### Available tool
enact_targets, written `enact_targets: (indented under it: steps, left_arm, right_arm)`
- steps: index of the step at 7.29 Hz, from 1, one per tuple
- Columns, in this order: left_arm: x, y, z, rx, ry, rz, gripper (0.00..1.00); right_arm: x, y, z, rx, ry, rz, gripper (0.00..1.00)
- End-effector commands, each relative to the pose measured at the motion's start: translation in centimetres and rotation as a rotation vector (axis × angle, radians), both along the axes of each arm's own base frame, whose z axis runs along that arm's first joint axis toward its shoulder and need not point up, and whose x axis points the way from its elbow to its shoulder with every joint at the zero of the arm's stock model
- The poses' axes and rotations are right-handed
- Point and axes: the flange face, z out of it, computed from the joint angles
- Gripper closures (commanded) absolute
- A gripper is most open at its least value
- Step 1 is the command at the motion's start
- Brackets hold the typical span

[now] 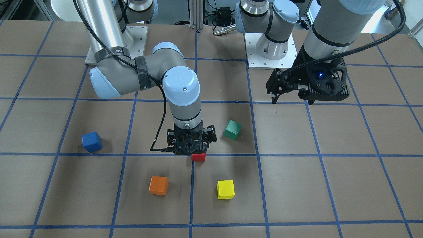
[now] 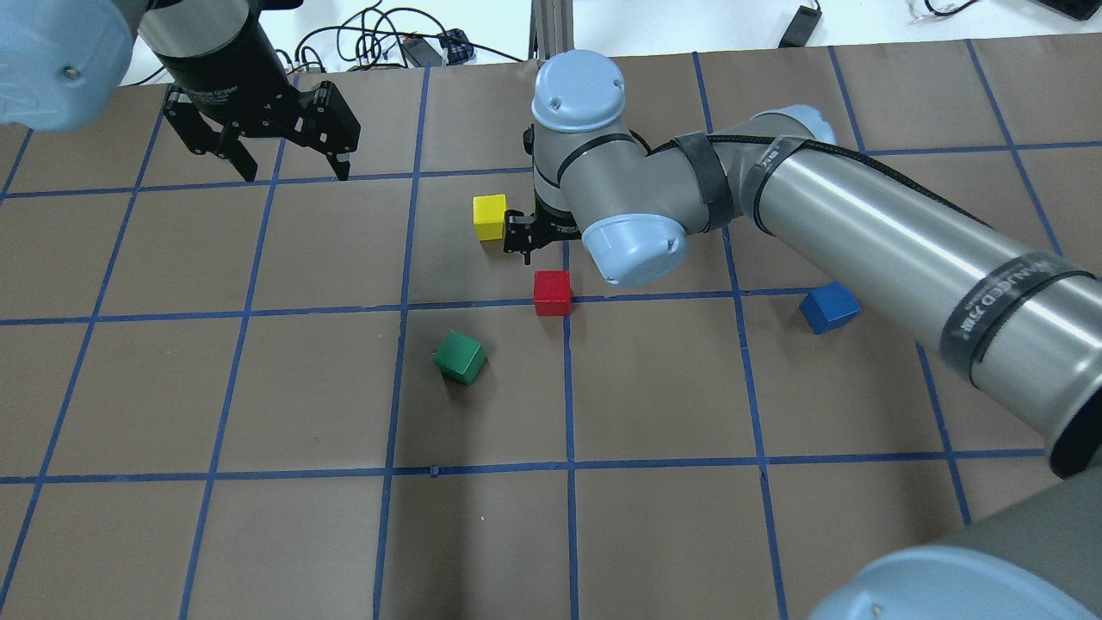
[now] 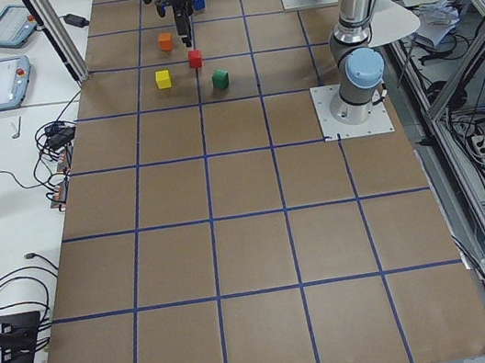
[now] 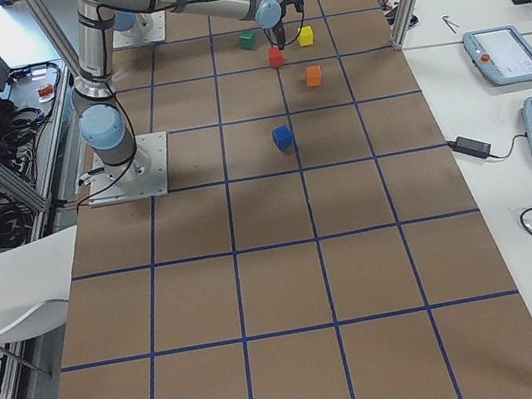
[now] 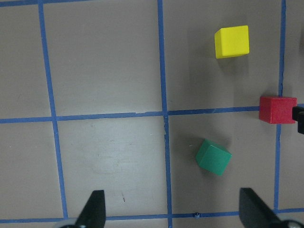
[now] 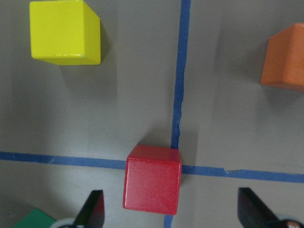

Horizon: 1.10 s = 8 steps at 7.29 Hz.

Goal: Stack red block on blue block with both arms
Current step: 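Reach the right gripper over the red cube while the left arm retracts, then lower the right gripper, grasp the red cube and lift it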

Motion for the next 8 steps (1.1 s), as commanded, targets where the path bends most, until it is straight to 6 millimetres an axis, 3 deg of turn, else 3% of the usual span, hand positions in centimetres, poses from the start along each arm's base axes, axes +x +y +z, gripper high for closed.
enact_targets:
  steps: [1, 6, 8]
  left_arm:
    - [0.0, 0.1, -0.2, 0.002, 0.0, 0.0, 0.0]
    - [0.0, -0.1, -1.0, 0.012, 0.001, -0.001, 0.0]
    - [0.0, -0.2, -1.1, 0.015, 0.001, -0.001, 0.0]
  right_arm:
    - [0.2, -0.3, -2.9, 0.035, 0.013, 0.004, 0.0]
    - [0.9, -0.8, -6.5, 0.054, 0.017, 0.015, 0.03]
    - [0.9, -0.8, -6.5, 0.056, 0.016, 0.012, 0.93]
